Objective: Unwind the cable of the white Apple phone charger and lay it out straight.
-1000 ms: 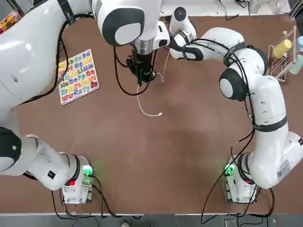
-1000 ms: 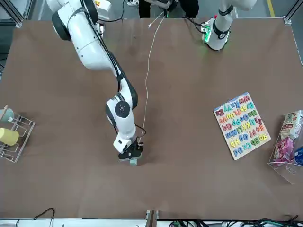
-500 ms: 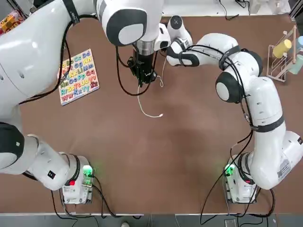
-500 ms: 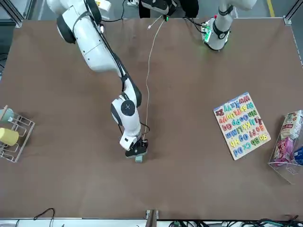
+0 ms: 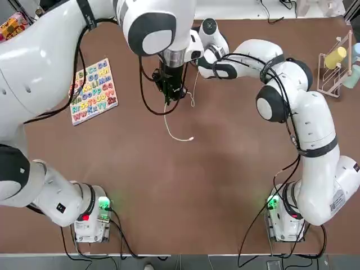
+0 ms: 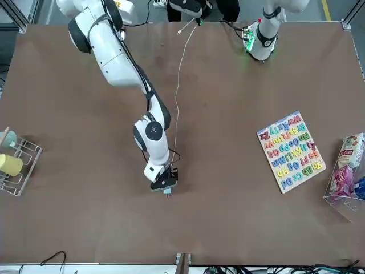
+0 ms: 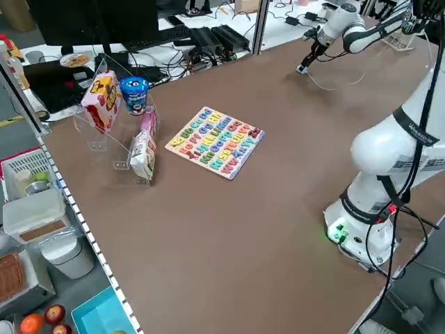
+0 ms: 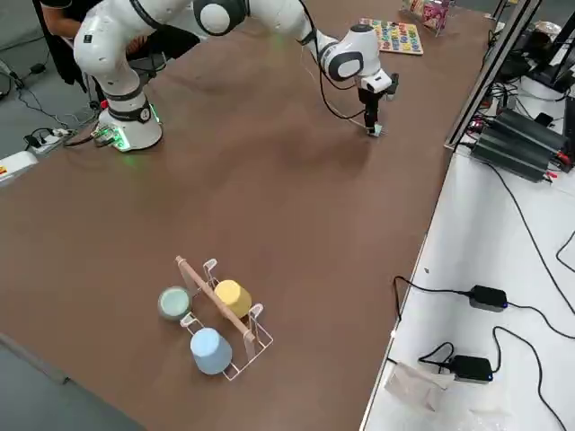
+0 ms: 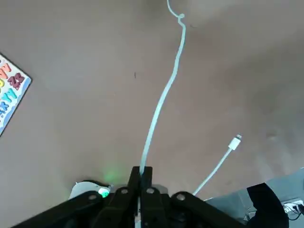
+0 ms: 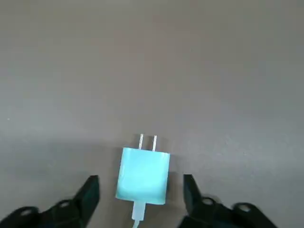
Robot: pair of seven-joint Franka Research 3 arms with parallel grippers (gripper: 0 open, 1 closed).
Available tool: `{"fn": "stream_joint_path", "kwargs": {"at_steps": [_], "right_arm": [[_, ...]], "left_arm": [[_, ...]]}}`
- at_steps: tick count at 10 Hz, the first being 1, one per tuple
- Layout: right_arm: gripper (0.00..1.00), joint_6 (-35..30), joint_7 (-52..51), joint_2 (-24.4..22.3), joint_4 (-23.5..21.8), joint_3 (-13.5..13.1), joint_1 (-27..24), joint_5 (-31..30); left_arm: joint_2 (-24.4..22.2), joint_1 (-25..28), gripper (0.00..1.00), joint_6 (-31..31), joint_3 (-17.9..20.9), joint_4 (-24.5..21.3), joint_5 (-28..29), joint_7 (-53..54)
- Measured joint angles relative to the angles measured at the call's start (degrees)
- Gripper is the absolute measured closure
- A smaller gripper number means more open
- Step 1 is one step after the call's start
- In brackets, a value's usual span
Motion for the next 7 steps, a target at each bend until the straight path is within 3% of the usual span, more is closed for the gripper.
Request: {"fn": "stream_joint_path", "kwargs": {"at_steps": [2, 4, 6, 7], "right_arm": [[0.12, 0.02, 0.78, 0.00, 0.25, -0.02, 0.02, 0.01], [0.10, -0.07, 1.56, -0.29, 1.27, -0.31, -0.72, 0.03], [0.00, -1.30, 0.69, -1.15, 2.30, -0.48, -3.68, 0.04], [0.00, -2.25, -1.54, -1.74, 2.35, -0.44, -5.50, 0.04]], "left_arm": [[0.26, 0.00, 0.96, 0.00, 0.00, 0.01, 0.00, 0.00], [0.33, -0.05, 0.87, 0.00, 0.00, 0.02, 0.00, -0.02], [0.64, -0.37, 0.59, 0.00, -0.02, 0.04, 0.00, -1.40], [0.78, -0.47, 0.43, 0.09, -0.04, 0.36, 0.00, -3.61]]}}
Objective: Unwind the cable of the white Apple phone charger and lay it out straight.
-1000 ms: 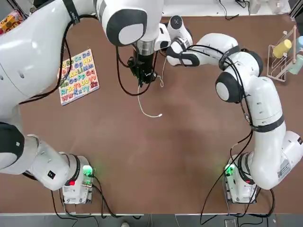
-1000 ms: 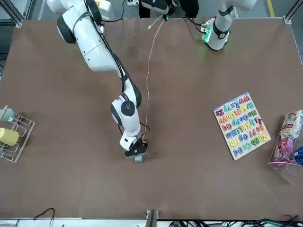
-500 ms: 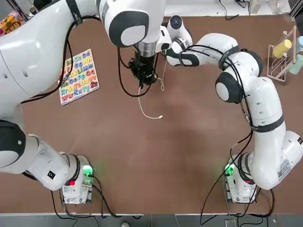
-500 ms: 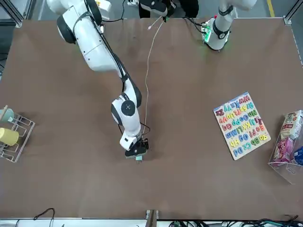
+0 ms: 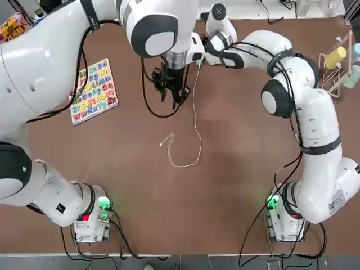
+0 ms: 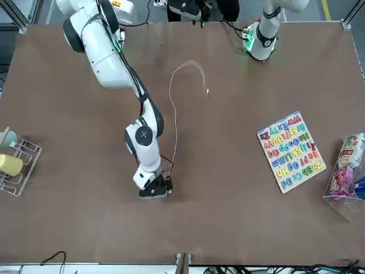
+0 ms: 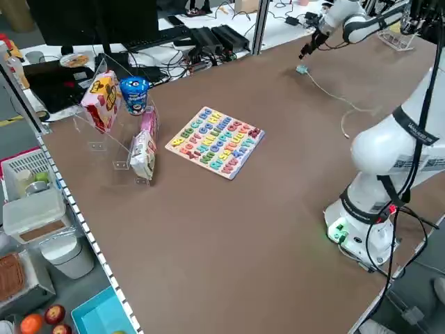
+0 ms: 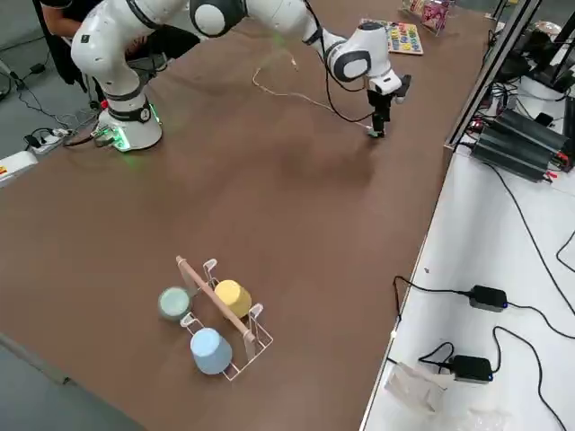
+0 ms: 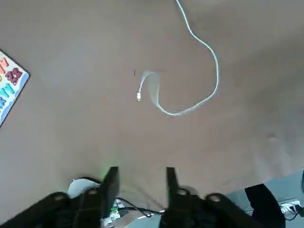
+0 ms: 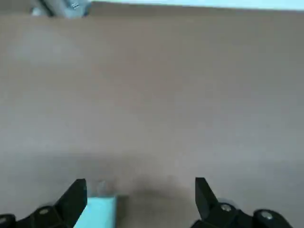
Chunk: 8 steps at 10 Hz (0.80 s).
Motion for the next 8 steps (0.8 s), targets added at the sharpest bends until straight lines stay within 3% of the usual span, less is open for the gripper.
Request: {"fn": "stream_joint_path", "kwargs": {"at_steps": [3, 6, 8], "right_arm": [[0.00, -2.90, -11.54, -1.73, 0.15, 2.85, -6.07, 0.01], [0.00, -12.25, -24.74, -5.62, 0.88, 7.25, -13.49, 0.01], [0.00, -23.02, -31.35, -11.27, 1.23, 7.69, -17.11, 1.45]], "left_arm": [[0.53, 0.91, 0.01, 0.10, 0.37, 4.01, 0.27, -10.14], [0.93, 9.57, 0.00, 0.56, 2.04, 4.78, 3.01, -10.81], [1.45, 15.93, 0.00, 2.93, 2.22, 4.84, 3.88, -10.71]]}}
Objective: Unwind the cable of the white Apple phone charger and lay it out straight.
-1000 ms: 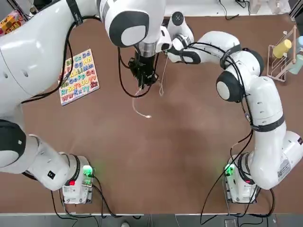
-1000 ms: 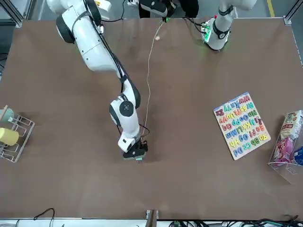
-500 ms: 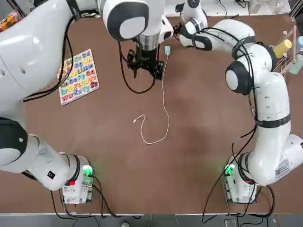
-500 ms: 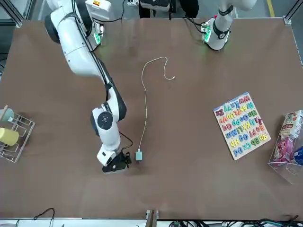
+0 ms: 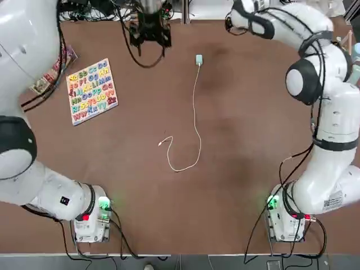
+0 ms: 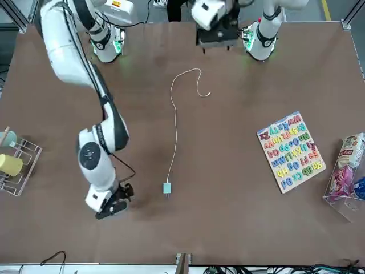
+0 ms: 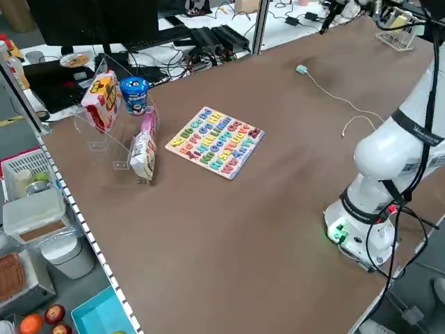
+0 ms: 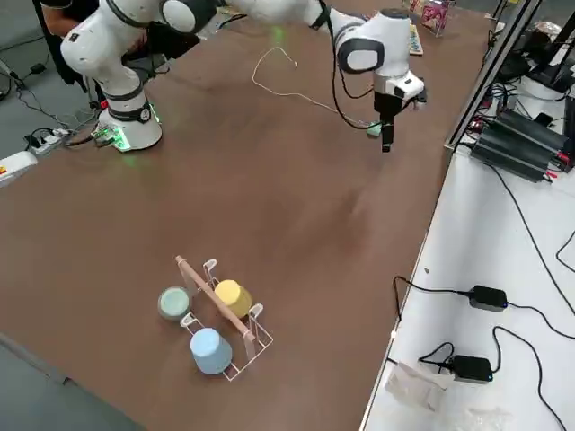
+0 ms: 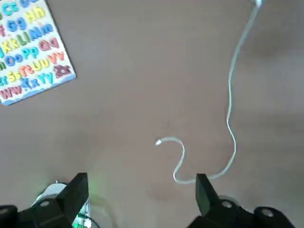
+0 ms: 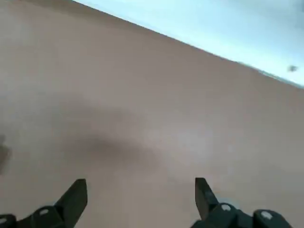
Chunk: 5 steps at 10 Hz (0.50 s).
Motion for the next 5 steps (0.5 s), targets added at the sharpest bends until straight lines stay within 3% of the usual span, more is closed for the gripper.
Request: {"fn": "stream_joint_path", "kwargs": {"at_steps": [2, 5], "right_arm": [[0.00, -9.78, -3.59, -8.02, -2.38, 0.04, -4.74, 2.70], [0.00, -19.06, -6.69, -24.27, -14.73, 0.04, -14.49, 10.62]], "left_arm": [[0.83, 4.93, 0.00, 3.05, 0.06, 0.05, 0.09, 0.04], [1.06, 13.32, 0.00, 3.21, 0.02, 0.28, 0.46, 2.47]]}}
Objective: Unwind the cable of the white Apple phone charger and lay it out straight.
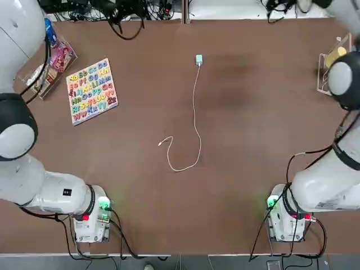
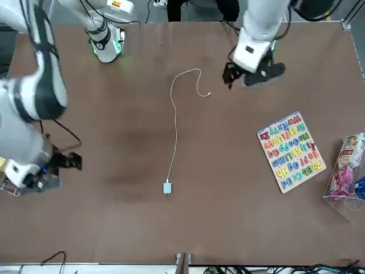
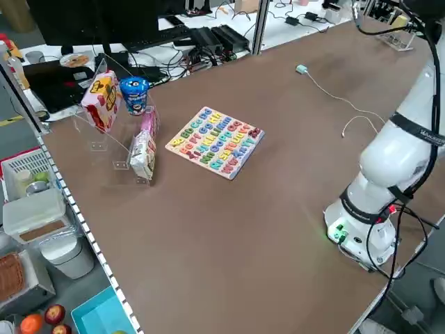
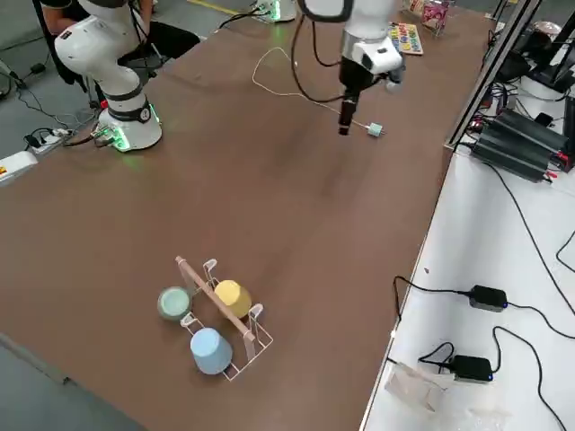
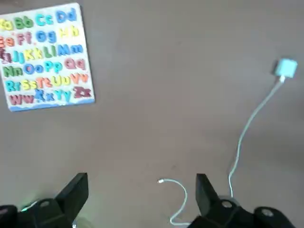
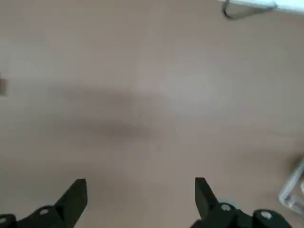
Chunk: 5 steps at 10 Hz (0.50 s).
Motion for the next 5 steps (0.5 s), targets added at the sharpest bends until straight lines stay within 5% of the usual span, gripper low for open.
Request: {"fn": "stream_joint_path", "kwargs": {"at_steps": [3, 5], "right_arm": [[0.00, -2.25, 4.64, -12.24, -9.56, 0.02, -2.76, 1.18], [0.00, -3.17, 9.68, -15.98, -11.41, 0.44, -2.11, 1.20]], "left_arm": [[-0.76, 10.10, 0.00, -2.81, 0.09, 0.36, 0.06, 7.22], [-0.92, 11.53, 0.00, -2.86, 4.07, 0.40, 0.05, 14.13]]}}
